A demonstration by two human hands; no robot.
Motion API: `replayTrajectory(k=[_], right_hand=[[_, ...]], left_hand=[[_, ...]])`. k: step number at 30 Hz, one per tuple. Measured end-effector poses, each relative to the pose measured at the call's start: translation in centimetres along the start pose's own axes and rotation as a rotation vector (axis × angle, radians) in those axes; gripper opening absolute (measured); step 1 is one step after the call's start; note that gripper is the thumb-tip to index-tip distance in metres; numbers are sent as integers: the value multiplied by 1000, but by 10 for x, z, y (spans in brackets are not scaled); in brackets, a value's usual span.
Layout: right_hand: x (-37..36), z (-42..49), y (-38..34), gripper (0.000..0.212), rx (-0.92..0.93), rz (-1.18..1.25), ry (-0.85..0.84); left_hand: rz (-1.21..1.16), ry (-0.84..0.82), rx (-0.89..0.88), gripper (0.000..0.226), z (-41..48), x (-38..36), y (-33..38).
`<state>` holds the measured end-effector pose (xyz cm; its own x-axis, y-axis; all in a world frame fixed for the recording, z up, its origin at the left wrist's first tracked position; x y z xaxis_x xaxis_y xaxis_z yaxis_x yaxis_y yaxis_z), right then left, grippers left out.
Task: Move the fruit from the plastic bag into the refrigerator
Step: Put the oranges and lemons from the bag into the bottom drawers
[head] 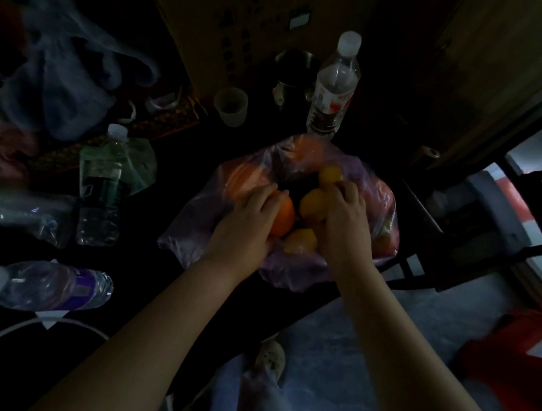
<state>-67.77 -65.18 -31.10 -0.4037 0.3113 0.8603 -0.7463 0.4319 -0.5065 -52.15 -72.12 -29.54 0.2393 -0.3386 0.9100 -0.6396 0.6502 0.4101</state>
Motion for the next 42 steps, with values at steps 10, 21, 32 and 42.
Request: replayTrajectory(k=[10,21,32,42], right_hand=[[60,-98,-67,61,-21,41,315],[101,-261,-179,58,-77,-31,558],[133,-429,-242,62,-288,-165,796],[157,-586,-256,64,-592,-288,887]], left_hand=[[-81,181,-215,76,-79,70,10],[-145,191,-481,74,-214,150,5],[-235,139,-768,75,-329,165,54],[-321,-71,-1117,75,-422,140,134]])
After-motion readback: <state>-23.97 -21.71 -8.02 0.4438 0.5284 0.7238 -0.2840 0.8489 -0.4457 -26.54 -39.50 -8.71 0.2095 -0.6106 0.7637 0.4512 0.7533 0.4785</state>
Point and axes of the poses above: each hand's wrist, its own z-axis towards the middle knuckle, its own x-axis out of the back of the hand, y = z × x, the point moved 1 cm from there along z, towards the middle knuckle, and after that the axes turned 3 degrees about y, right-handed, at the moved point
